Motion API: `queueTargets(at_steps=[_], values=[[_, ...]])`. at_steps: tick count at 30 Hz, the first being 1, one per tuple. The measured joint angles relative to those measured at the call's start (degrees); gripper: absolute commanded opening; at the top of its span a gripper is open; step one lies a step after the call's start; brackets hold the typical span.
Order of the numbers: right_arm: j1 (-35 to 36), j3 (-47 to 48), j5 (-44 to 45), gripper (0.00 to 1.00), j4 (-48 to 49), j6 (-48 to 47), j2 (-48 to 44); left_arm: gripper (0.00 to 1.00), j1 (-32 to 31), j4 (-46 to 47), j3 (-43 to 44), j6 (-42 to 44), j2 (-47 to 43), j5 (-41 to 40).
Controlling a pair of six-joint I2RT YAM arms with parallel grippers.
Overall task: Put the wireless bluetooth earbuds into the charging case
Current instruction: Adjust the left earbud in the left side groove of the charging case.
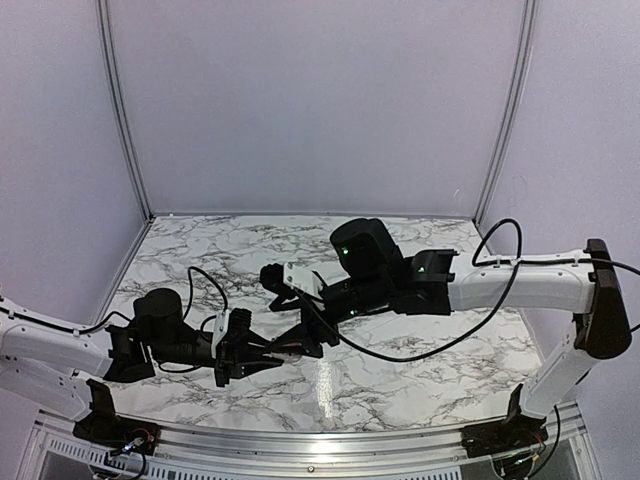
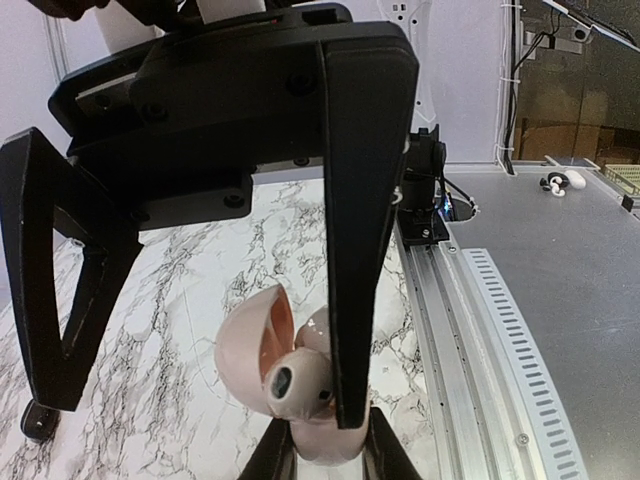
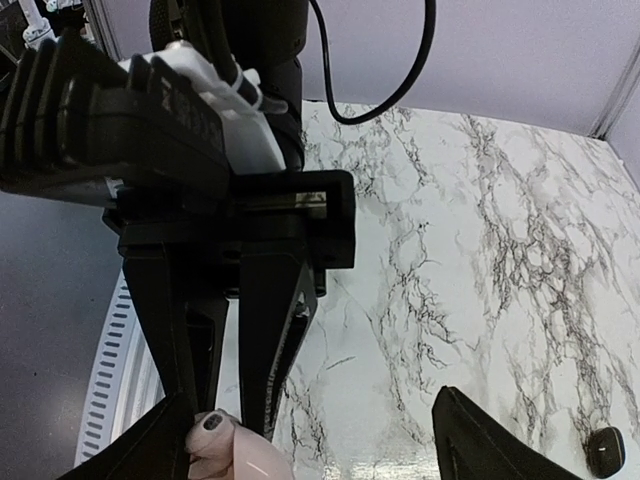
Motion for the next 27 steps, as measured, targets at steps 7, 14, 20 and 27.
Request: queueTargets(at_steps=[7,14,20,27], values=[[-0.11,-0.87,-1.36,0.75,0.76,-0.04,-0.39,0.0,0.0,-0.24,0.0,0.17,-0.7,-0.22],[-0.11,-1.99,-1.68,0.78,0.72,-0.44,-2.67,0.0,0.0,-0.2,0.0,0.15,-0.87,-0.28],[-0.11,-2.45,-1.88,0.76,0.46,-1.33,-4.79,0.0,0.0,-0.2,0.0,0.15,-0.87,-0.31],[-0.11,-1.68,-0.83,0.57,-1.55,-2.38,-5.75,0.0,0.0,-0.2,0.0,0.11,-0.87,-0.28]])
